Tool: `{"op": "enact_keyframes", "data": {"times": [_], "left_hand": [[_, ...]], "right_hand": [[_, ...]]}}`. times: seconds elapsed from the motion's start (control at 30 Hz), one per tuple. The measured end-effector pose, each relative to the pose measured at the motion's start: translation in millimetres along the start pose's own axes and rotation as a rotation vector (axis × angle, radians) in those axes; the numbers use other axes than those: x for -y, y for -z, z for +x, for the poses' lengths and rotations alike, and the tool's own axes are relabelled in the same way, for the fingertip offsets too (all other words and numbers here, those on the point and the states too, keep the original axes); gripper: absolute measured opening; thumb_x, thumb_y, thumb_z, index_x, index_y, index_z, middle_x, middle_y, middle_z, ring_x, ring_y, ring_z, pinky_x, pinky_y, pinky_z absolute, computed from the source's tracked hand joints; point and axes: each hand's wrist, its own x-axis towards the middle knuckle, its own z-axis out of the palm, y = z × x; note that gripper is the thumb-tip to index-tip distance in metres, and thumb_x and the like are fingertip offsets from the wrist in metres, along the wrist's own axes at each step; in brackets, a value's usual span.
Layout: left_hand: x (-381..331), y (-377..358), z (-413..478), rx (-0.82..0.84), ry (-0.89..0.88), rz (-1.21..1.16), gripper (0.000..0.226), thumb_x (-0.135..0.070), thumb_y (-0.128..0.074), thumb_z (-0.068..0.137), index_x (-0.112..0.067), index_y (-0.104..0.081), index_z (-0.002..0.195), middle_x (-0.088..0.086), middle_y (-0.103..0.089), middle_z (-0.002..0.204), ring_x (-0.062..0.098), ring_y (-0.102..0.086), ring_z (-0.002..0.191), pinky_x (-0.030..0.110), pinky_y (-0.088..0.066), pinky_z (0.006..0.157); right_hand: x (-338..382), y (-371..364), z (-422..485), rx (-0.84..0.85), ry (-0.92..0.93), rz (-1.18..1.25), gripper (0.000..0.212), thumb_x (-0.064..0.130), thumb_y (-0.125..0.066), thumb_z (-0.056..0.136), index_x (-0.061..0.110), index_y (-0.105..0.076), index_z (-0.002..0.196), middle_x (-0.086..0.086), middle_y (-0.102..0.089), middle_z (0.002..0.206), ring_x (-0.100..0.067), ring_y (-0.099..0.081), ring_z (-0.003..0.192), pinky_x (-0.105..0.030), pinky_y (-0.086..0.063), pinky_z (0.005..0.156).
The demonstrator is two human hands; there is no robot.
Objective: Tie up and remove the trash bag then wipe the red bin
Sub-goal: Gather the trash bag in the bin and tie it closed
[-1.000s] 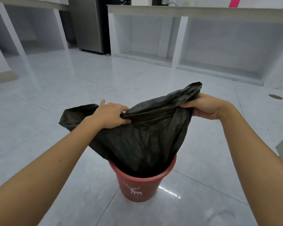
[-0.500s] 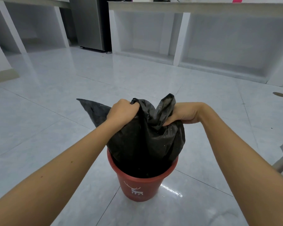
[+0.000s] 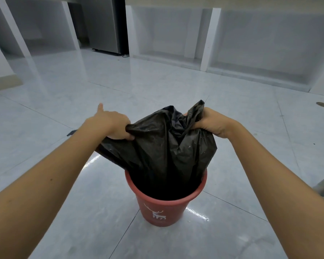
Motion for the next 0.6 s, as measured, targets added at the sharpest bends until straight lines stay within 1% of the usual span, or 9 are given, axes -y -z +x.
{"op": "enact_keyframes", "data": {"times": [0.07, 0.1, 0.17, 0.2, 0.27, 0.37, 0.47, 0.53, 0.6], "left_hand": [[-2, -3, -1, -0.099, 0.013, -0.278, 0.023, -0.044, -0.052, 0.09, -0.025, -0.058, 0.099, 0.005, -0.063, 0.114, 0.027, -0.055, 0.103, 0.042, -0.038, 0.098], [-6, -5, -2, -0.152, 0.042, -0.428, 0.022, -0.035, -0.053, 0.091, -0.019, -0.059, 0.104, 0.008, -0.063, 0.115, 0.028, -0.056, 0.103, 0.037, -0.043, 0.09], [-20, -5, -4, -0.221, 0.138, -0.73, 0.025, -0.022, -0.052, 0.09, -0.008, -0.061, 0.109, 0.014, -0.064, 0.11, 0.032, -0.059, 0.101, 0.033, -0.045, 0.082], [-29, -3, -5, -0.204, 0.173, -0.914, 0.024, -0.017, -0.051, 0.09, -0.003, -0.062, 0.106, 0.018, -0.065, 0.104, 0.033, -0.061, 0.095, 0.033, -0.045, 0.078], [-48, 7, -6, -0.047, 0.184, -1.326, 0.021, -0.012, -0.048, 0.089, 0.003, -0.063, 0.094, 0.02, -0.065, 0.092, 0.031, -0.063, 0.08, 0.032, -0.047, 0.07], [-65, 24, -11, 0.23, 0.047, -1.71, 0.023, -0.024, -0.044, 0.091, -0.008, -0.058, 0.1, 0.013, -0.061, 0.096, 0.027, -0.059, 0.086, 0.033, -0.05, 0.078], [-61, 23, -5, 0.204, -0.004, -1.905, 0.049, -0.041, -0.045, 0.092, -0.013, -0.038, 0.131, 0.013, -0.061, 0.109, 0.031, -0.063, 0.092, 0.04, -0.048, 0.082], [-50, 11, -3, 0.206, -0.153, -1.892, 0.076, -0.068, -0.041, 0.085, -0.023, -0.025, 0.144, 0.006, -0.053, 0.127, 0.028, -0.063, 0.106, 0.042, -0.051, 0.082], [-43, -11, -6, 0.168, -0.299, -1.717, 0.096, -0.086, -0.037, 0.069, -0.038, -0.011, 0.148, -0.003, -0.037, 0.148, 0.024, -0.049, 0.128, 0.039, -0.046, 0.093]], "right_hand": [[4, -4, 2, -0.025, 0.042, 0.008, 0.017, 0.008, -0.076, 0.077, 0.021, -0.071, 0.067, 0.002, -0.072, 0.075, -0.013, -0.069, 0.075, -0.028, -0.054, 0.072], [5, -6, 3, -0.016, 0.053, 0.012, 0.017, 0.008, -0.075, 0.078, 0.019, -0.07, 0.065, 0.002, -0.07, 0.071, -0.012, -0.068, 0.072, -0.025, -0.053, 0.068], [12, -13, 4, 0.035, 0.076, 0.023, 0.011, 0.011, -0.073, 0.079, 0.002, -0.067, 0.078, -0.008, -0.069, 0.079, -0.016, -0.066, 0.076, -0.026, -0.054, 0.07], [15, -17, 5, 0.058, 0.097, 0.028, 0.021, 0.012, -0.073, 0.08, -0.005, -0.065, 0.087, -0.016, -0.068, 0.086, -0.02, -0.066, 0.082, -0.03, -0.054, 0.075], [21, -25, 6, 0.095, 0.123, 0.048, 0.027, 0.013, -0.071, 0.084, -0.005, -0.065, 0.102, -0.022, -0.069, 0.103, -0.027, -0.067, 0.095, -0.036, -0.054, 0.086], [23, -34, 8, 0.039, 0.144, 0.104, 0.014, 0.01, -0.07, 0.085, 0.01, -0.072, 0.099, -0.008, -0.074, 0.098, -0.021, -0.07, 0.096, -0.031, -0.055, 0.082], [22, -31, 9, -0.099, 0.177, 0.088, 0.014, 0.01, -0.073, 0.081, 0.023, -0.073, 0.081, 0.004, -0.074, 0.083, -0.013, -0.07, 0.084, -0.024, -0.054, 0.073], [21, -27, 8, -0.205, 0.192, 0.061, 0.012, 0.014, -0.075, 0.079, 0.026, -0.072, 0.078, 0.008, -0.074, 0.081, -0.01, -0.07, 0.082, -0.02, -0.053, 0.07], [16, -22, 7, -0.273, 0.208, 0.083, 0.011, 0.015, -0.076, 0.078, 0.022, -0.071, 0.085, 0.006, -0.074, 0.084, -0.009, -0.071, 0.084, -0.02, -0.053, 0.071]]}}
